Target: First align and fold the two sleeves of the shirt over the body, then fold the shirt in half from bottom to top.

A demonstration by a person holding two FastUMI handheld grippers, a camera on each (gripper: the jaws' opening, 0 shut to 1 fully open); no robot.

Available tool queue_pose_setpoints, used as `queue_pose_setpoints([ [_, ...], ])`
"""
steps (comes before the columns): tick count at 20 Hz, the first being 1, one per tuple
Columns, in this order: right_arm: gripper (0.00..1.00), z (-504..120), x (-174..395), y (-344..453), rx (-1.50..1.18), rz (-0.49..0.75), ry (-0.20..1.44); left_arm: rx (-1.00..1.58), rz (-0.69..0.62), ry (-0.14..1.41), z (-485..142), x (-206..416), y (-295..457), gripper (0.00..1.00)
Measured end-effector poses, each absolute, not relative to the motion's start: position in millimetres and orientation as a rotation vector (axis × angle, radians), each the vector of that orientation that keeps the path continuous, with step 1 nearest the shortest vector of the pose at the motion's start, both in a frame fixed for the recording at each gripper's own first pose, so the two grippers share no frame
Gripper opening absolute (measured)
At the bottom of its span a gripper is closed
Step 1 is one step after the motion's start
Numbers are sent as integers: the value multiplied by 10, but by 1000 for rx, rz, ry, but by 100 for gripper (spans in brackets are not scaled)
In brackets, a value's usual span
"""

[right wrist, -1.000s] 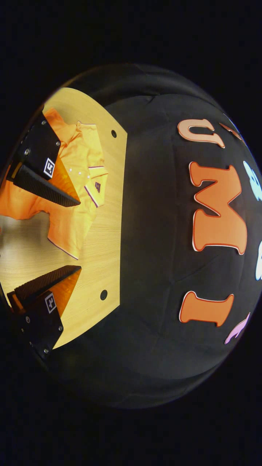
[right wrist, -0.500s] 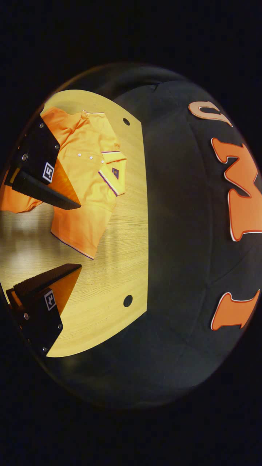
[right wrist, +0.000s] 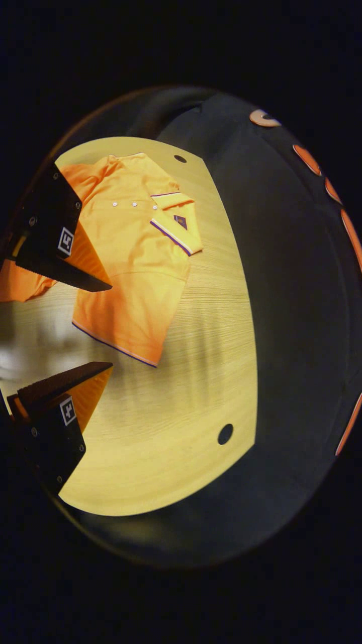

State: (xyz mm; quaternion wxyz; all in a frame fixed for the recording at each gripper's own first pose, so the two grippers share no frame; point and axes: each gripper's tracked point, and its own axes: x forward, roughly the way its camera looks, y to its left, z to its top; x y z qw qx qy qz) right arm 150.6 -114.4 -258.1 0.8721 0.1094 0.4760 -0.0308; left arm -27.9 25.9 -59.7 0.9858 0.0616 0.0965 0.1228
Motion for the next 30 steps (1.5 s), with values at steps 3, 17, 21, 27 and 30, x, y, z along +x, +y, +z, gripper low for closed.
queue_pose_setpoints([
  [3, 80, -2766, 1595, -1151, 197, -80, 1041, 126, 240, 207, -626, -263, 228, 98],
  [17, 45, -3182, 1782, -1205, 105, -92, 1194, 130, 241, 248, -721, -212, 220, 99],
  [21, 14, -3170, 1790, -1156, 212, -72, 1203, 119, 239, 254, -752, -215, 210, 100],
  [27, 13, -2844, 1868, -867, 263, 46, 1110, 109, 232, 267, -810, -203, 204, 98],
  [30, 14, -2586, 1974, -671, 304, 96, 1059, 104, 224, 278, -854, -186, 182, 99],
])
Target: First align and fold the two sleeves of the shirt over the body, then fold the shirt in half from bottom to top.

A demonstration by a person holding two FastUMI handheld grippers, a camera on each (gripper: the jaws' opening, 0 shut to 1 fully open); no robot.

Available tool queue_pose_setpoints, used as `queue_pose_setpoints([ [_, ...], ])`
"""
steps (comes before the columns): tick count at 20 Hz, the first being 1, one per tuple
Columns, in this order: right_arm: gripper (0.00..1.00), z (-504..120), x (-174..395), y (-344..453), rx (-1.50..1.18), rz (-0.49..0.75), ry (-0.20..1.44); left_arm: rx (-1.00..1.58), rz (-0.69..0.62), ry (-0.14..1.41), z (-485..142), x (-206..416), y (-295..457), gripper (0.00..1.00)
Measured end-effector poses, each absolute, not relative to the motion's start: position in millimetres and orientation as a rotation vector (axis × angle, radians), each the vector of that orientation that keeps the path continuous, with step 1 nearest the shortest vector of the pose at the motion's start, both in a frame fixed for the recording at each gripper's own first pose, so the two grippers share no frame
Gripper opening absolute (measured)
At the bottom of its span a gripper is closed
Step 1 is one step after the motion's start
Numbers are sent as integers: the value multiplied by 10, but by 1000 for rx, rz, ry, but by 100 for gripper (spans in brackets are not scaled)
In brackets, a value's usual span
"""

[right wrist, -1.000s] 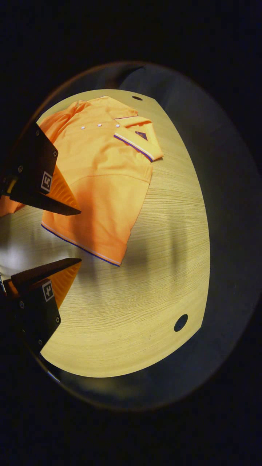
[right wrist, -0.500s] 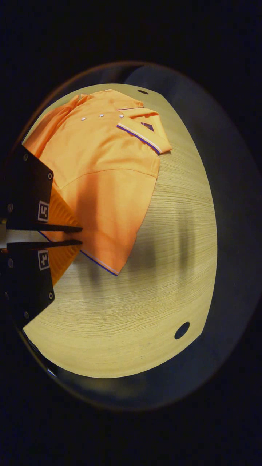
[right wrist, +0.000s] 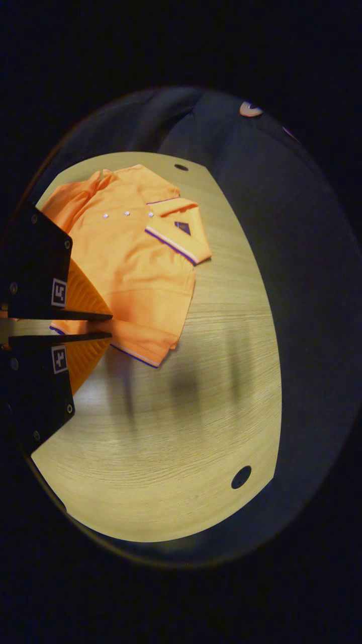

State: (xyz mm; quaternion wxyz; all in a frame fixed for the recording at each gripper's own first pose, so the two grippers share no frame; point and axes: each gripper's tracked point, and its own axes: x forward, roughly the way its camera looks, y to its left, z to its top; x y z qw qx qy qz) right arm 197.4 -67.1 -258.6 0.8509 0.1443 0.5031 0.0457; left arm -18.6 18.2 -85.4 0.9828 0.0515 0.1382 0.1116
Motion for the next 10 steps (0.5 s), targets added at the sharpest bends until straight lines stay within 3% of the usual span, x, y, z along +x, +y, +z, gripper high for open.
queue_pose_setpoints([
  [5, 14, -2352, 2075, -298, 315, 198, 1014, 107, 234, 276, -838, -210, 206, 98],
  [10, 13, -2512, 2002, 40, 244, 275, 1040, 102, 286, 296, -887, -306, 306, 99],
])
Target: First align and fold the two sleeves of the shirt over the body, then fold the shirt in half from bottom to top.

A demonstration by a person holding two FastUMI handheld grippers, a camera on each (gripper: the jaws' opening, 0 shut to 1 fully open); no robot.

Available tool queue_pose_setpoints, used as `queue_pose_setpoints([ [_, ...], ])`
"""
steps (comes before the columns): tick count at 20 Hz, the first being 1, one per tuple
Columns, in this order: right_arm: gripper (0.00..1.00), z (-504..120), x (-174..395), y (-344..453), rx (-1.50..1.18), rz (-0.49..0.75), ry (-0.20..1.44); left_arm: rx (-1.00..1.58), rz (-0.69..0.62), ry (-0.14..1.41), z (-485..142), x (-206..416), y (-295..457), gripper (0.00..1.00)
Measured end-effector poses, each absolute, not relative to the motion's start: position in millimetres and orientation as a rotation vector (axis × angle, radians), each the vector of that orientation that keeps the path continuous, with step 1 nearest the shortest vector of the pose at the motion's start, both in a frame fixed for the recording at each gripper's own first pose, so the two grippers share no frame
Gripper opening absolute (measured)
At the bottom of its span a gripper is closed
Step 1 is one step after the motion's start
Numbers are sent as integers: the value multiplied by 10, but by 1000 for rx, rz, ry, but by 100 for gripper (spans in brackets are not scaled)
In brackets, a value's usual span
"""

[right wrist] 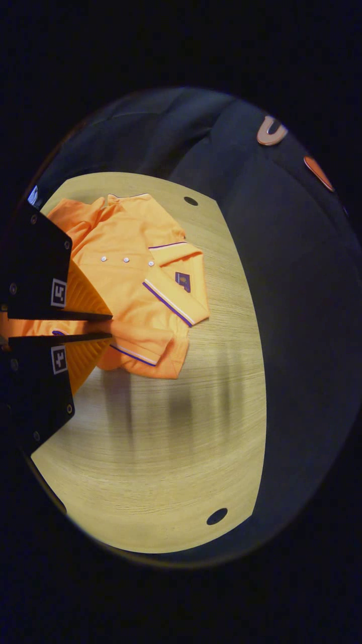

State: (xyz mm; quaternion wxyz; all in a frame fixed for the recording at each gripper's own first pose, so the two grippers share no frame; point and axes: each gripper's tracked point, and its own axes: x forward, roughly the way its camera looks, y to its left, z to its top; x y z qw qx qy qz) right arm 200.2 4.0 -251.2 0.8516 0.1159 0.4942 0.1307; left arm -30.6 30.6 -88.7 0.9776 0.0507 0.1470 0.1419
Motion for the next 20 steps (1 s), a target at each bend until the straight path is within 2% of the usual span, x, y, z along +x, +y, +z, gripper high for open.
queue_pose_setpoints([
  [2, 13, -2502, 1989, 177, 263, 309, 1045, 96, 312, 306, -944, -397, 353, 99],
  [6, 34, -2477, 1993, 325, 290, 354, 1033, 89, 359, 329, -1011, -567, 403, 99],
  [8, 40, -2450, 1988, 340, 287, 358, 1013, 82, 373, 340, -1006, -616, 425, 98],
  [9, 36, -2431, 1959, 337, 291, 360, 1010, 77, 380, 344, -1045, -633, 462, 98],
  [10, 54, -2411, 1936, 348, 301, 363, 1002, 67, 380, 346, -1049, -633, 476, 99],
  [11, 66, -2408, 1905, 337, 307, 362, 997, 53, 381, 349, -1037, -629, 490, 98],
  [13, 77, -2399, 1801, 292, 307, 345, 995, 15, 363, 359, -1088, -545, 524, 98],
  [14, 78, -2363, 1768, 261, 309, 337, 981, -4, 344, 365, -1116, -480, 537, 98],
  [15, 69, -2333, 1723, 233, 311, 321, 962, -23, 325, 382, -1184, -386, 573, 98],
  [16, 79, -2306, 1666, 210, 312, 311, 950, -44, 304, 412, -1272, -292, 608, 98],
  [20, 79, -2218, 1361, 92, 309, 214, 888, -126, 222, 538, -1613, 22, 797, 100],
])
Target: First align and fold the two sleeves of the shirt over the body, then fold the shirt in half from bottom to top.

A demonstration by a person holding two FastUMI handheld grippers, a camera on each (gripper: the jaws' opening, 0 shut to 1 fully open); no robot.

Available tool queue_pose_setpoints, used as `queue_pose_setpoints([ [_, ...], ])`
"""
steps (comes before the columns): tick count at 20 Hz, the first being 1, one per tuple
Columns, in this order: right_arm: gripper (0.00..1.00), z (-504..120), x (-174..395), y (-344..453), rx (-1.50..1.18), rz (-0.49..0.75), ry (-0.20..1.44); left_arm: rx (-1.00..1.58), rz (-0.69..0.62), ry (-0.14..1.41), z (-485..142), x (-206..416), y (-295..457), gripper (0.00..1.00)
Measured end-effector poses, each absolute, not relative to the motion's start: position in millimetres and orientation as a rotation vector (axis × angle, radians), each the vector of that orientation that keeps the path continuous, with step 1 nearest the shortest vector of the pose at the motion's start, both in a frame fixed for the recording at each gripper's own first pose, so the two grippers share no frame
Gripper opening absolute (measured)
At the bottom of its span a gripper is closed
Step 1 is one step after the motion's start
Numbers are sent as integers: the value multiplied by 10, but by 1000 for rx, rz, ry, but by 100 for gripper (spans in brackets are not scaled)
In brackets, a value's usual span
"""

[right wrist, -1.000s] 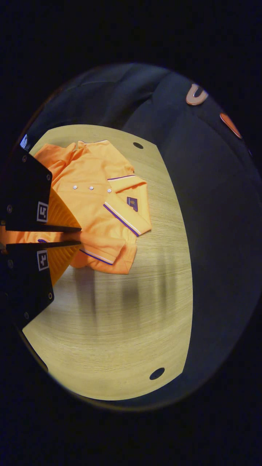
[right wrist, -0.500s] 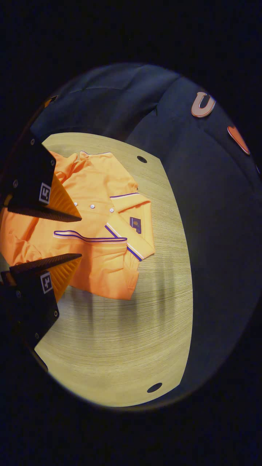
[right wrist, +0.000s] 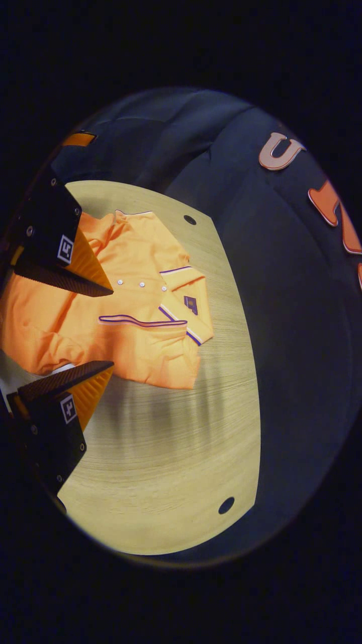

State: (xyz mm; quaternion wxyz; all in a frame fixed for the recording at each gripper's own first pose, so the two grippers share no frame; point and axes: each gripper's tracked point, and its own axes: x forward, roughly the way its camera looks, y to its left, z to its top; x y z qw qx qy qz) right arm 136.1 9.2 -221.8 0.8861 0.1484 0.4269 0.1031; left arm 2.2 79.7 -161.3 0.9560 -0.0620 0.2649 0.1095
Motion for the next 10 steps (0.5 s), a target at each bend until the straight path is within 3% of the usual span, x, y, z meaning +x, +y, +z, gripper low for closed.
queue_pose_setpoints([
  [10, 82, -1873, 664, 33, 305, -16, 664, -255, 102, 847, -2351, 768, 1385, 98],
])
